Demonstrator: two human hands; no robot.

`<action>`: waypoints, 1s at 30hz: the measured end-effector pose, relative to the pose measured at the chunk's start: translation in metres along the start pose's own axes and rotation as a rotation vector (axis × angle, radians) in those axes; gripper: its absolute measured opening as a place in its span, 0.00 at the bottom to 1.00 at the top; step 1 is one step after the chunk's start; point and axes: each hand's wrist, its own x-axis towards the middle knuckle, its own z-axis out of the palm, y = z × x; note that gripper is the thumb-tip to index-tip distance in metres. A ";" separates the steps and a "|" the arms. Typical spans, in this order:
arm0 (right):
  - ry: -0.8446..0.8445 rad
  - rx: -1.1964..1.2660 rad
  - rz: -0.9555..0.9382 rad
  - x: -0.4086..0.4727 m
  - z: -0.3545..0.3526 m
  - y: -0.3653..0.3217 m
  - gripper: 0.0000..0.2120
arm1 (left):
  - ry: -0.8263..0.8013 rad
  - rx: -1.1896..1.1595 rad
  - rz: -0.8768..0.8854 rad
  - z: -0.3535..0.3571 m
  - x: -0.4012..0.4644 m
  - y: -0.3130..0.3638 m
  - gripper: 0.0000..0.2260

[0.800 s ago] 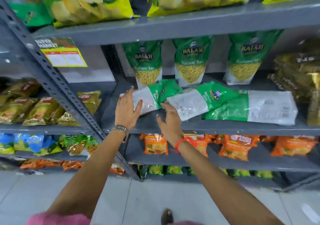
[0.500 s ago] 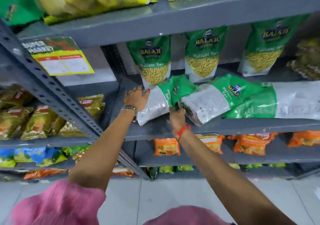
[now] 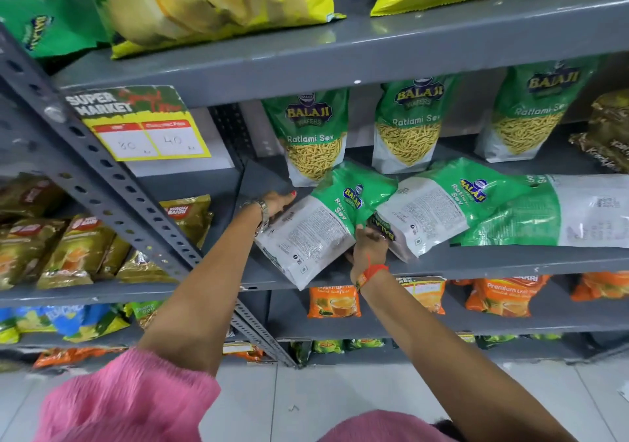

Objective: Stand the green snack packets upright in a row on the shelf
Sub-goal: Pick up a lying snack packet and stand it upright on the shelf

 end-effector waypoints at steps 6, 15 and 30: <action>0.022 0.030 -0.088 -0.013 -0.005 0.001 0.11 | -0.062 -0.420 0.052 0.007 -0.008 -0.013 0.07; 0.026 -0.067 -0.611 -0.030 -0.008 -0.014 0.07 | 0.014 -0.756 0.180 -0.009 -0.004 -0.023 0.10; -0.297 -0.282 -0.670 0.030 0.048 -0.068 0.04 | 0.341 -1.229 0.146 -0.016 -0.005 -0.005 0.16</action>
